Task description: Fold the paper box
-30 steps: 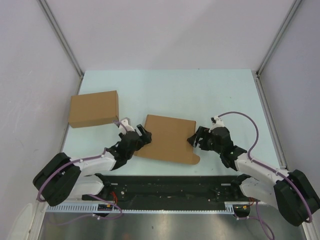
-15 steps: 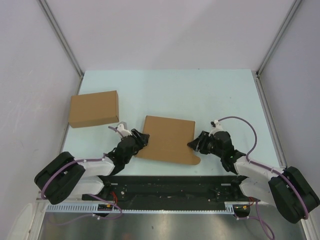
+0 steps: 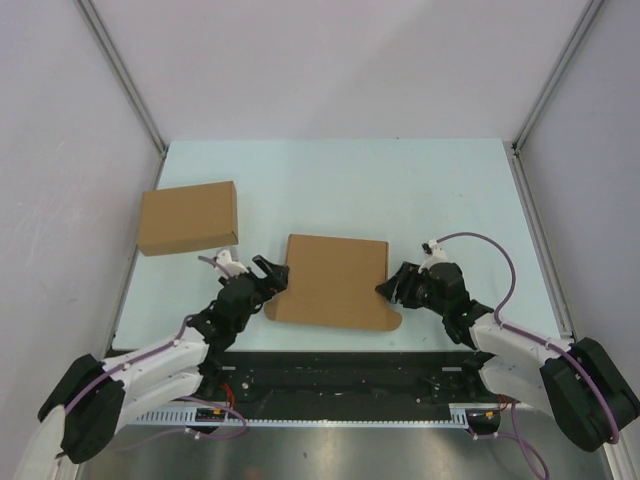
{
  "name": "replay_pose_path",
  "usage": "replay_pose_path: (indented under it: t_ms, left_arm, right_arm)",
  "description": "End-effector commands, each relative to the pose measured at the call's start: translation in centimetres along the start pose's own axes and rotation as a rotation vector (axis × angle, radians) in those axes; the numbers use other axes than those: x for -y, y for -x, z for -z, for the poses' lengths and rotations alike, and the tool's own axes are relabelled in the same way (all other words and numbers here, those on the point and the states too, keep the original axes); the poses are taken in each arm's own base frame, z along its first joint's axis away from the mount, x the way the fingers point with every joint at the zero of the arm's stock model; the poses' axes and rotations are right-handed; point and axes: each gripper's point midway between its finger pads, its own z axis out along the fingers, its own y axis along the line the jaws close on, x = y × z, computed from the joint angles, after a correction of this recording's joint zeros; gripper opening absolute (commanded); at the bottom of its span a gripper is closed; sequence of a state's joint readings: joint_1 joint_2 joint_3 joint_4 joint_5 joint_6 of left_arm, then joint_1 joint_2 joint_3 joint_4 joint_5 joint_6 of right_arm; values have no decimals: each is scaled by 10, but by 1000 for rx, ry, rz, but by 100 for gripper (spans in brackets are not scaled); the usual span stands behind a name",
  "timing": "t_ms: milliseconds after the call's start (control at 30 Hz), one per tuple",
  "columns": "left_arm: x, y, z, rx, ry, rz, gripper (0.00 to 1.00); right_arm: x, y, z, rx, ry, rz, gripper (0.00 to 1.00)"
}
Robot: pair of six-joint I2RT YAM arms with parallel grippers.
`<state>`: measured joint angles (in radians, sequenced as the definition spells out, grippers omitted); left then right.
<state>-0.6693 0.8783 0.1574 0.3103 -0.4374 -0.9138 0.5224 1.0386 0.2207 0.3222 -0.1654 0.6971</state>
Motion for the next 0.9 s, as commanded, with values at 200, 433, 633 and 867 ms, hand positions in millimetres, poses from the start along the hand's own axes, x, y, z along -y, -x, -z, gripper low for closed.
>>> replay_pose_path:
  t_ms: [200,433,633,867]
  left_arm:
    - [-18,-57,-17,-234,34,-80,65]
    - [-15,-33,-17,-154,74,-93,74]
    - [9,39,1,47,108,-70,94]
    - [41,42,38,13,-72,-28,58]
  right_arm:
    - [19,1,3,-28,-89,77,59]
    - [-8,48,27,104,-98,142,74]
    - [-45,123,46,276,-132,246,78]
    - [-72,164,-15,244,-92,342,57]
